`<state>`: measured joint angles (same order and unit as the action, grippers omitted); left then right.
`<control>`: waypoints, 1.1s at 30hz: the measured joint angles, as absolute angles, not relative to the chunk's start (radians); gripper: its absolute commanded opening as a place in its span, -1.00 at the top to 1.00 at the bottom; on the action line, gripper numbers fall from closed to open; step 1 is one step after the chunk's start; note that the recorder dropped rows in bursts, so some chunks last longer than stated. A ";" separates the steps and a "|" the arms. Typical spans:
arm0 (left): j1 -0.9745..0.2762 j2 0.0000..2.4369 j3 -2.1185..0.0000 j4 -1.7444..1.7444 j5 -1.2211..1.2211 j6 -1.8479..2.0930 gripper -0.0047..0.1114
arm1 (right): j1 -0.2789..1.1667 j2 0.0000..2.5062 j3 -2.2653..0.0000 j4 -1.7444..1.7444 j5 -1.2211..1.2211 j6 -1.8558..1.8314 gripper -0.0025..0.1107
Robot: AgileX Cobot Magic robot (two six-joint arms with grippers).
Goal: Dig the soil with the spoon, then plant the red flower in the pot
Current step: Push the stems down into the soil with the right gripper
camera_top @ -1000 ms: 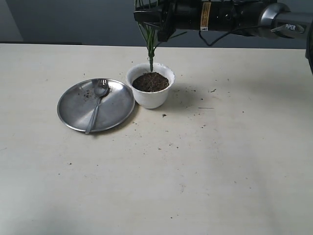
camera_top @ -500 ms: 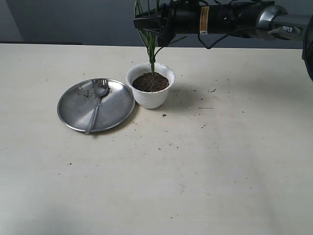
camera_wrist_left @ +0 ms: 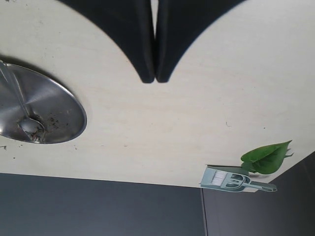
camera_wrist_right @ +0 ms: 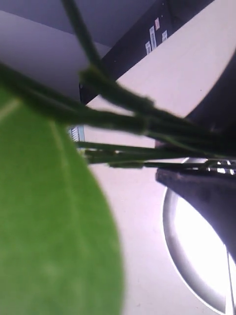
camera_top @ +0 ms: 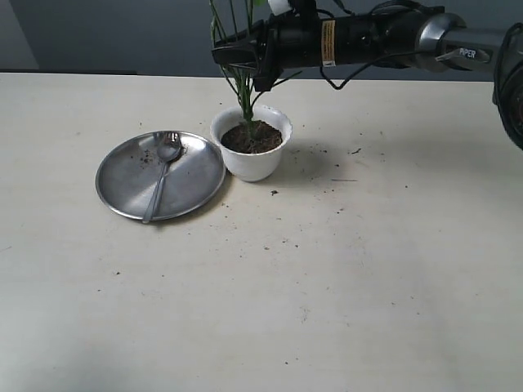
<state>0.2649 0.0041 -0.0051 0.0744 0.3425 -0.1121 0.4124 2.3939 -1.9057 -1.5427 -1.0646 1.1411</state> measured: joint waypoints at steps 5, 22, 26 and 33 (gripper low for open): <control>0.265 0.004 -0.005 0.074 0.343 -0.112 0.91 | 0.412 2.411 -1.909 -1.543 -1.085 1.158 0.97; 0.265 0.004 -0.005 0.074 0.343 -0.112 0.91 | 0.355 2.419 -1.909 -1.554 -1.152 1.230 0.97; 0.265 0.004 -0.005 0.074 0.343 -0.112 0.91 | 0.367 2.419 -1.909 -1.535 -1.146 1.216 0.97; 0.265 0.004 -0.005 0.074 0.343 -0.112 0.91 | 0.390 2.419 -1.909 -1.482 -1.089 1.168 0.97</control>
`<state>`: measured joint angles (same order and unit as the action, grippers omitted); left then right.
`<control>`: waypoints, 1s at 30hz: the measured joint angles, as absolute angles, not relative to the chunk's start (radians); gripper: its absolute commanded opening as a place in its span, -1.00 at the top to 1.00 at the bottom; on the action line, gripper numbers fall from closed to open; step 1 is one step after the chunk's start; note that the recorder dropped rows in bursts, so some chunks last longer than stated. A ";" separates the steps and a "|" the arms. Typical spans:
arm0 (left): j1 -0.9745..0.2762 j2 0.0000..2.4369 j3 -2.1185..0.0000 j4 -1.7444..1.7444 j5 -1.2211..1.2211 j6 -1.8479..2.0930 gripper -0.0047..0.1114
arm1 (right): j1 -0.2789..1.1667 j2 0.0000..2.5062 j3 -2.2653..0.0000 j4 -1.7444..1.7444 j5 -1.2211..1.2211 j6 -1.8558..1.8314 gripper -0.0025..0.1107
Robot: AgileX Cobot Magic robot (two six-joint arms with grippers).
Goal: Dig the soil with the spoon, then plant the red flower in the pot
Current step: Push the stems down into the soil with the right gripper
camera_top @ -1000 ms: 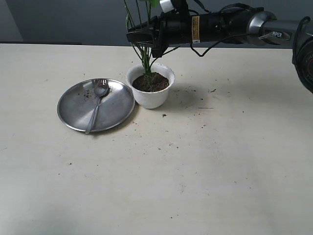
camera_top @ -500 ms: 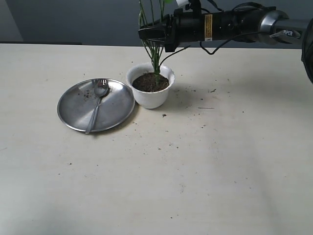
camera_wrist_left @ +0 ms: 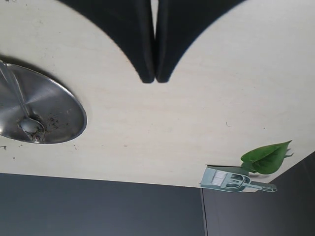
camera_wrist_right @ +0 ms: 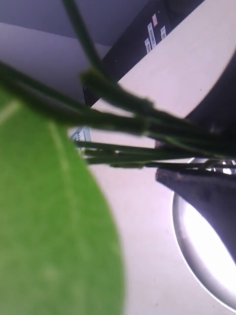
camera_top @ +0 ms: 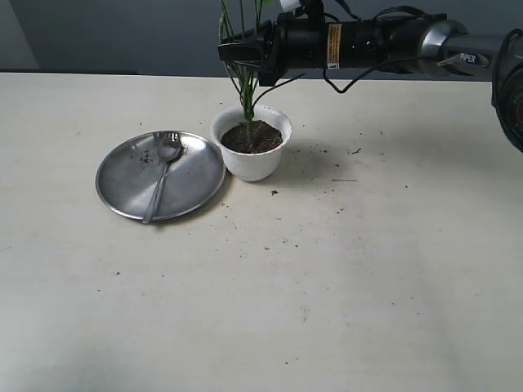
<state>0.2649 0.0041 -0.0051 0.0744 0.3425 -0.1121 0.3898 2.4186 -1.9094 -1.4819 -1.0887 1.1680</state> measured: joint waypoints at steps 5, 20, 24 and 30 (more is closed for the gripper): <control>0.265 0.004 -0.005 0.074 0.343 -0.112 0.91 | 0.393 2.419 -1.909 -1.468 -1.076 1.156 0.97; 0.265 0.004 -0.005 0.074 0.343 -0.112 0.91 | 0.393 2.419 -1.884 -1.473 -1.058 1.129 0.97; 0.265 0.004 -0.005 0.074 0.343 -0.112 0.91 | 0.393 2.419 -1.860 -1.460 -1.078 1.122 0.97; 0.265 0.004 -0.005 0.074 0.343 -0.112 0.91 | 0.393 2.419 -1.848 -1.451 -1.097 1.118 0.97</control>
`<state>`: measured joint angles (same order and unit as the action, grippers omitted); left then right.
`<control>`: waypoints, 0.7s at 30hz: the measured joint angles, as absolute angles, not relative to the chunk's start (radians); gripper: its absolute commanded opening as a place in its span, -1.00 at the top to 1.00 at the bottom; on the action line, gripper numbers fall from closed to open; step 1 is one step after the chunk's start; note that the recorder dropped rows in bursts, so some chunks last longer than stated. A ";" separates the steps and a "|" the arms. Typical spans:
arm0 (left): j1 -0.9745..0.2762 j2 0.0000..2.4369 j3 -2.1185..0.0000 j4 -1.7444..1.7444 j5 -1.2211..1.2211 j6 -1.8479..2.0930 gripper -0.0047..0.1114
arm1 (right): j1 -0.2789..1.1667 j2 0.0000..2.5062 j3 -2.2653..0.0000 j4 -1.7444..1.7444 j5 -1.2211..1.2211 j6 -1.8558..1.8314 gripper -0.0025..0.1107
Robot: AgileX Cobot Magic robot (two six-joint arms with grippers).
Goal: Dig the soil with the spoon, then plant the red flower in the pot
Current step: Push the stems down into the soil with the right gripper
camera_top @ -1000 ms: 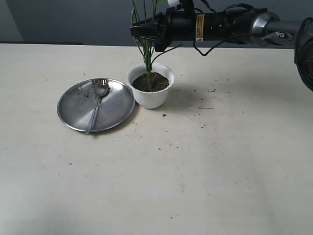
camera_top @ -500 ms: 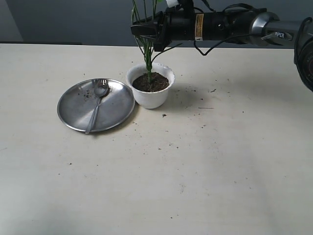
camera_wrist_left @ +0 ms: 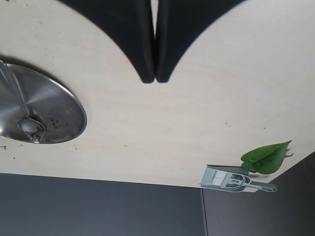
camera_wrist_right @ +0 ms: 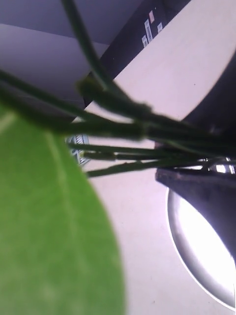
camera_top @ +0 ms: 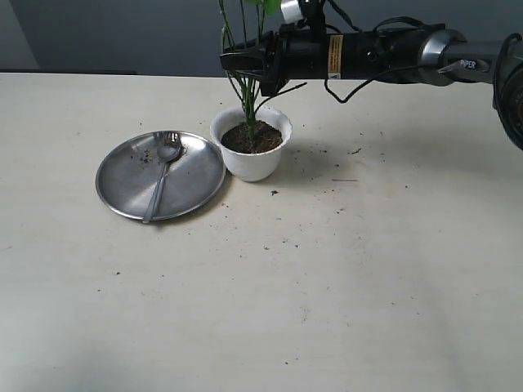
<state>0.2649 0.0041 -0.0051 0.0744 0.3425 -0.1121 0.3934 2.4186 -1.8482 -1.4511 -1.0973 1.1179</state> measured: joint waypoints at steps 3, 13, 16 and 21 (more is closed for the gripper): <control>0.265 0.004 -0.005 0.074 0.343 -0.112 0.91 | 0.393 2.419 -1.848 -1.456 -1.103 1.120 0.97; 0.265 0.004 -0.005 0.074 0.343 -0.112 0.91 | 0.381 2.419 -1.848 -1.484 -1.122 1.162 0.97; 0.265 0.004 -0.005 0.074 0.343 -0.112 0.91 | 0.364 2.419 -1.848 -1.517 -1.145 1.191 0.97; 0.265 0.004 -0.005 0.074 0.343 -0.112 0.91 | 0.347 2.419 -1.847 -1.541 -1.162 1.216 0.97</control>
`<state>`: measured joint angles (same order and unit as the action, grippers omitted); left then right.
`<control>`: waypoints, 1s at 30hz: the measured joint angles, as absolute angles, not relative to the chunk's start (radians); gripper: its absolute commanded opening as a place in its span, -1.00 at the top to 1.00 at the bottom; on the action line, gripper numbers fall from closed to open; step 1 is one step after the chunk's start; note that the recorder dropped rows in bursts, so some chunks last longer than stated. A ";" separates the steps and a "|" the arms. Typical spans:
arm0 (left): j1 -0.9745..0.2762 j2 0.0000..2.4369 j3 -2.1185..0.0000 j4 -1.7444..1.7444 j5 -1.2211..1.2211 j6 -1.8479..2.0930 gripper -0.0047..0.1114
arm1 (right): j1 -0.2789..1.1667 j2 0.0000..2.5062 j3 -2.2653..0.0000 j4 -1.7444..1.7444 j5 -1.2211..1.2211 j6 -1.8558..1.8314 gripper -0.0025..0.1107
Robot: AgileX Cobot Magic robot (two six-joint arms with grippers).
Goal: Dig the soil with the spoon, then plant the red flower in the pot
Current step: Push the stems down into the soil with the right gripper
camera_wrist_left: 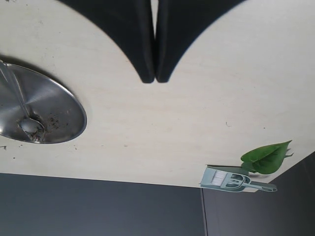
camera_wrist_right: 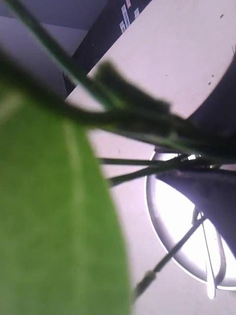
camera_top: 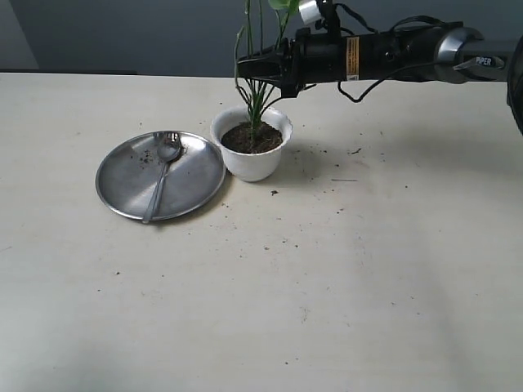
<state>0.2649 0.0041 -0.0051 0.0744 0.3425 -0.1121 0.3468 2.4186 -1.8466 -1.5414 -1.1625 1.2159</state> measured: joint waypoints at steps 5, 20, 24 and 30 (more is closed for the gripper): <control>0.265 0.004 -0.005 0.074 0.343 -0.112 0.91 | 0.344 2.419 -1.843 -1.550 -1.178 1.222 0.97; 0.265 0.004 -0.005 0.074 0.343 -0.112 0.91 | 0.401 2.397 -1.777 -1.531 -1.126 1.222 0.97; 0.265 0.004 -0.005 0.074 0.343 -0.112 0.91 | 0.397 2.396 -1.777 -1.539 -1.122 1.233 0.97; 0.265 0.004 -0.005 0.074 0.343 -0.112 0.91 | 0.391 2.396 -1.777 -1.555 -1.122 1.247 0.97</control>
<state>0.2649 0.0041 -0.0051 0.0744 0.3425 -0.1121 0.3912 2.3958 -1.7768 -1.5548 -1.1222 1.2470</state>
